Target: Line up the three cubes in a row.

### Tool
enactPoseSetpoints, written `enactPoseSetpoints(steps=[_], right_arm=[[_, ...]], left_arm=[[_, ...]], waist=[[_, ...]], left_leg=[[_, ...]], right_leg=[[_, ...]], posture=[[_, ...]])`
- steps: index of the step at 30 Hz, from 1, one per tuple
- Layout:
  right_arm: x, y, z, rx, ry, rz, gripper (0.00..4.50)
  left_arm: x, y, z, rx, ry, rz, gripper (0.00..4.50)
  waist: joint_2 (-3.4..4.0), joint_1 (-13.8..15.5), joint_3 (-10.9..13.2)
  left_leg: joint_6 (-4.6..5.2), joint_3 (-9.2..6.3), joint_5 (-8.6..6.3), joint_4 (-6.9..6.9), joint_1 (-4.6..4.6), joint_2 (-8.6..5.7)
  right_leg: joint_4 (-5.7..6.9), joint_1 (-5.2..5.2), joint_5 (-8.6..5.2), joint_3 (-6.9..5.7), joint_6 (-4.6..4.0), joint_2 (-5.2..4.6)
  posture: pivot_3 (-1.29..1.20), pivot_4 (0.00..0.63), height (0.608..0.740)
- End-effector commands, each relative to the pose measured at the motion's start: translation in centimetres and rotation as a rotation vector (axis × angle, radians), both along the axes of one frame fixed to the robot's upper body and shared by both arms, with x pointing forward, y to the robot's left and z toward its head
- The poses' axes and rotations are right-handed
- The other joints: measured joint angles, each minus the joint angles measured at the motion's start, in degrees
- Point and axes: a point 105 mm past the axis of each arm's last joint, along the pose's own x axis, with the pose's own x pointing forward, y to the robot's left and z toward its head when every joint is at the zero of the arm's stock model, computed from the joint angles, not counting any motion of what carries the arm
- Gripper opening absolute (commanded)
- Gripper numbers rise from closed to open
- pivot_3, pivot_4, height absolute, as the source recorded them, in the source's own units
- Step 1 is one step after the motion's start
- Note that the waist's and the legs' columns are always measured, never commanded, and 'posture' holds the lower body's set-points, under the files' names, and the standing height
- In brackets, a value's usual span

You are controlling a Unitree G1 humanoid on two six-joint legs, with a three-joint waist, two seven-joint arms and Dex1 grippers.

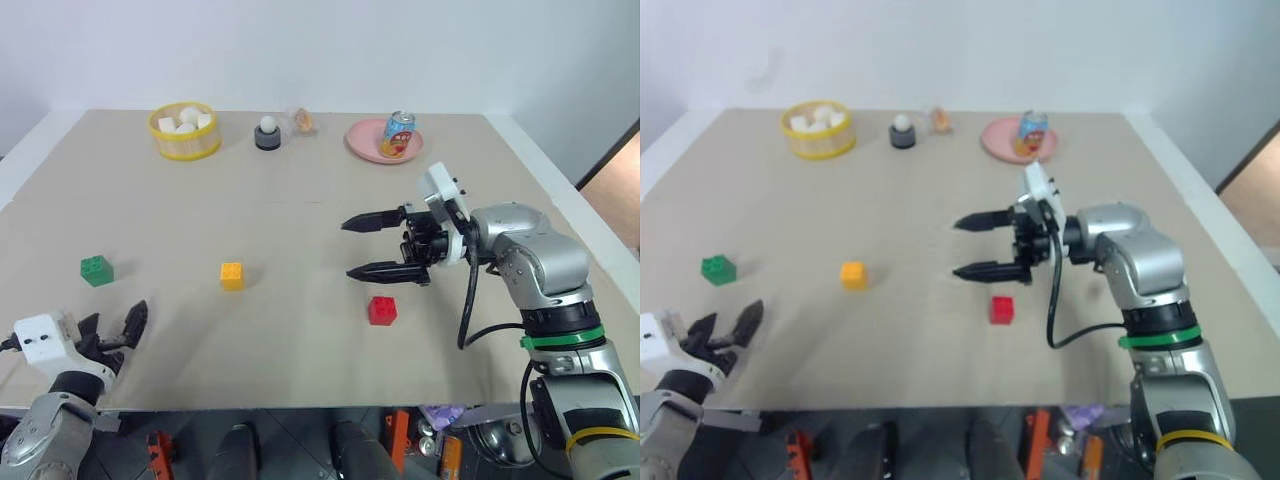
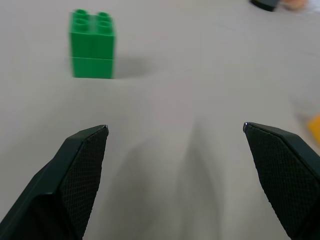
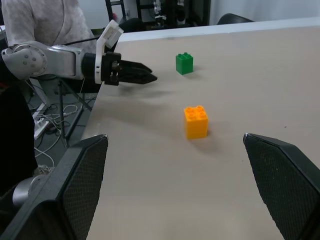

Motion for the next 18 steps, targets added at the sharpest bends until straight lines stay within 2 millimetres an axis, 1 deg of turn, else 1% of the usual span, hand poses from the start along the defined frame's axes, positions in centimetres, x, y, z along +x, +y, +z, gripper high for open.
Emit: enactPoseSetpoints(steps=[1, 5, 7, 10, 13, 15, 18], right_arm=[[-0.3, 0.1, 0.3, 0.000, -0.038, 0.022, 4.49], [0.0, 0.1, 0.3, 0.014, -0.037, 0.010, 4.49], [0.0, 0.1, 0.1, 0.014, -0.036, 0.005, 4.49], [0.0, 0.0, -0.3, 0.007, -0.035, 0.002, 4.49], [0.0, -0.2, 0.0, 0.016, -0.037, -0.009, 4.49], [0.0, -0.4, 0.2, 0.019, -0.044, -0.017, 4.49], [0.0, -0.5, 0.1, 0.016, -0.049, -0.024, 4.49]], left_arm=[[0.4, 2.8, 0.6, 0.044, 0.010, 0.153, 4.50], [1.2, 5.0, 0.3, 0.095, 0.067, 0.240, 4.50], [1.6, 5.6, 0.2, 0.119, 0.083, 0.256, 4.50], [3.2, 5.3, 0.4, 0.124, 0.091, 0.205, 4.50], [4.5, 4.7, 0.3, 0.125, 0.105, 0.147, 4.50], [5.2, 4.2, 0.1, 0.122, 0.114, 0.116, 4.50], [5.6, 3.9, -0.3, 0.124, 0.128, 0.101, 4.50]], waist=[[-0.01, -0.03, 0.00], [-0.01, -0.06, 0.00], [-0.01, -0.06, 0.00], [-0.02, -0.06, 0.00], [-0.02, 0.02, 0.00], [-0.02, -0.01, -0.01], [-0.02, -0.02, -0.01]], left_leg=[[0.00, -0.03, 0.00, 0.00, 0.00, 0.01], [0.00, -0.04, 0.00, -0.02, -0.01, 0.01], [-0.01, -0.04, 0.00, -0.06, -0.02, 0.01], [-0.04, -0.04, -0.02, -0.09, -0.04, 0.01], [-0.04, -0.08, -0.02, -0.09, -0.05, 0.01], [-0.05, -0.06, -0.02, -0.09, -0.04, 0.01], [-0.05, -0.06, -0.02, -0.10, -0.04, 0.01]], right_leg=[[0.00, 0.00, 0.01, -0.01, -0.01, 0.03], [0.00, 0.00, 0.01, -0.01, 0.00, 0.05], [0.00, -0.01, 0.00, -0.03, 0.02, 0.05], [0.00, -0.01, -0.03, -0.04, 0.04, 0.05], [0.00, -0.01, -0.02, -0.07, 0.04, 0.05], [0.00, 0.01, -0.02, -0.06, 0.04, 0.04], [0.00, 0.01, -0.01, -0.06, 0.04, 0.05]], posture=[[0.00, 0.150, 0.740], [0.00, 0.150, 0.740], [0.00, 0.150, 0.740], [0.00, 0.150, 0.740], [0.00, 0.150, 0.740], [0.00, 0.150, 0.740], [0.00, 0.150, 0.740]])
